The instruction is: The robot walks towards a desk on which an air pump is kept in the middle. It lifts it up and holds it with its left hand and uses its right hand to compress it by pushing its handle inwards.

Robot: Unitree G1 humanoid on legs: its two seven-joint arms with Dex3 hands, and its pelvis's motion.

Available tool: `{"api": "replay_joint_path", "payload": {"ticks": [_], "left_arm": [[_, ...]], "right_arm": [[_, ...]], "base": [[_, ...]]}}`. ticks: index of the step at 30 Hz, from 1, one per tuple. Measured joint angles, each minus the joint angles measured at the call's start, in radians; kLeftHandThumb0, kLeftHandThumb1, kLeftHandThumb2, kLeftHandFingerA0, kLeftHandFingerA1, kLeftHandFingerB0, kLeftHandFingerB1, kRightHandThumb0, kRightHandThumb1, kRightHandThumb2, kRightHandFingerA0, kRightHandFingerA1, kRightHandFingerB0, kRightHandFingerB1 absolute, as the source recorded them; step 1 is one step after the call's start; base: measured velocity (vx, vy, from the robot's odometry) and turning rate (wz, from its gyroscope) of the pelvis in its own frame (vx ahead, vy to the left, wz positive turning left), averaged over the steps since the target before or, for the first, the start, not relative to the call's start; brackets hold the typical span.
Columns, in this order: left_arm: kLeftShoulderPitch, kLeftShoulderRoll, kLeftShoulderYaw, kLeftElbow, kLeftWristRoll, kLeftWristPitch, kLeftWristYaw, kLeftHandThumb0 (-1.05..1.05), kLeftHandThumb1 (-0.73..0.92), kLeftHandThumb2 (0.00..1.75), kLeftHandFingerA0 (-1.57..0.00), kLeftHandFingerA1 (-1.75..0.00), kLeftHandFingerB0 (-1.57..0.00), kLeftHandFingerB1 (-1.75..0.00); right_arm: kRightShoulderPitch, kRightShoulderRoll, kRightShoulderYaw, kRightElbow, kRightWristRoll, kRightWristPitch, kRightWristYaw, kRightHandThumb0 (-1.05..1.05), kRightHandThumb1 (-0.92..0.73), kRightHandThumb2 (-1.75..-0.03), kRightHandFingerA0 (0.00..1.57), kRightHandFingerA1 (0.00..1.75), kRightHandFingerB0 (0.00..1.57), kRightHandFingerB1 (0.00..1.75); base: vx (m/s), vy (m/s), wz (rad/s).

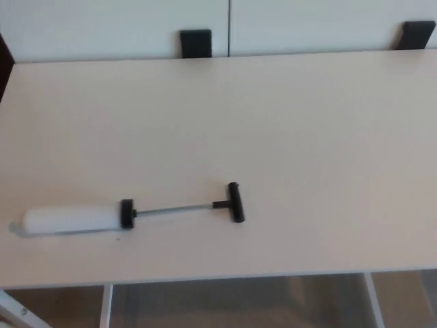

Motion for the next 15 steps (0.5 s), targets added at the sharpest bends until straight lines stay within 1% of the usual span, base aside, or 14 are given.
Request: {"api": "replay_joint_path", "payload": {"ticks": [1, 3, 5, 6, 8, 9, 12, 13, 14, 15], "left_arm": [[0.041, 0.001, -0.038, -0.063, 0.02, 0.002, 0.014, -0.19, 0.76, 0.62, -0.41, -0.42, -0.33, -0.34], [0.059, -0.003, -0.051, -0.094, 0.024, 0.003, 0.014, -0.19, 0.74, 0.62, -0.41, -0.42, -0.33, -0.34], [0.117, -0.014, -0.075, -0.191, 0.024, 0.009, 0.014, -0.19, 0.74, 0.62, -0.41, -0.42, -0.33, -0.34], [0.117, -0.014, -0.075, -0.191, 0.024, 0.009, 0.014, -0.18, 0.76, 0.62, -0.43, -0.42, -0.3, -0.34], [0.169, -0.024, -0.094, -0.276, 0.023, 0.016, 0.009, -0.18, 0.76, 0.62, -0.43, -0.42, -0.3, -0.34], [0.169, -0.024, -0.094, -0.276, 0.023, 0.016, 0.009, -0.24, 0.71, 0.62, -0.44, -0.42, -0.32, -0.33], [0.26, -0.051, -0.122, -0.395, 0.02, 0.031, -0.003, -0.23, 0.69, 0.6, -0.46, -0.41, -0.32, -0.33], [0.3, -0.051, -0.126, -0.448, 0.018, 0.032, -0.006, -0.23, 0.69, 0.6, -0.46, -0.41, -0.32, -0.33], [0.3, -0.051, -0.126, -0.448, 0.018, 0.032, -0.006, -0.24, 0.67, 0.6, -0.47, -0.41, -0.32, -0.33], [0.361, -0.054, -0.133, -0.514, 0.016, 0.034, -0.013, -0.24, 0.67, 0.6, -0.47, -0.41, -0.32, -0.33]], "right_arm": [[0.016, -0.004, -0.001, -0.015, 0.003, -0.006, 0.0, -0.24, -0.65, -0.59, 0.56, 0.48, 0.43, 0.41], [0.023, -0.002, 0.0, -0.023, 0.003, -0.006, 0.001, -0.25, -0.66, -0.59, 0.57, 0.48, 0.46, 0.41], [0.043, 0.006, 0.009, -0.06, 0.003, -0.007, 0.007, -0.25, -0.66, -0.59, 0.57, 0.48, 0.46, 0.41], [0.043, 0.006, 0.009, -0.06, 0.003, -0.007, 0.007, -0.24, -0.68, -0.6, 0.55, 0.48, 0.46, 0.41], [0.064, 0.018, 0.021, -0.1, 0.002, -0.009, 0.013, -0.24, -0.68, -0.6, 0.55, 0.48, 0.46, 0.41], [0.064, 0.018, 0.021, -0.1, 0.002, -0.009, 0.013, -0.24, -0.69, -0.6, 0.59, 0.48, 0.46, 0.42], [0.111, 0.043, 0.041, -0.164, 0.002, -0.014, 0.022, -0.23, -0.69, -0.6, 0.58, 0.49, 0.46, 0.43], [0.138, 0.06, 0.054, -0.191, 0.002, -0.016, 0.029, -0.23, -0.69, -0.6, 0.58, 0.49, 0.46, 0.43], [0.138, 0.06, 0.054, -0.191, 0.002, -0.016, 0.029, -0.25, -0.69, -0.6, 0.61, 0.49, 0.48, 0.44], [0.179, 0.081, 0.071, -0.228, 0.002, -0.017, 0.038, -0.25, -0.69, -0.6, 0.61, 0.49, 0.48, 0.44]], "base": [[0.07, -0.27, 0.05], [0.07, -0.214, 0.02], [0.0, 0.0, 0.0], [0.0, 0.0, 0.0], [0.05, 0.103, -0.1], [0.05, 0.121, -0.11], [0.02, 0.251, -0.24], [0.07, 0.274, 0.14], [0.07, 0.274, 0.14], [0.03, 0.191, 0.11]]}}
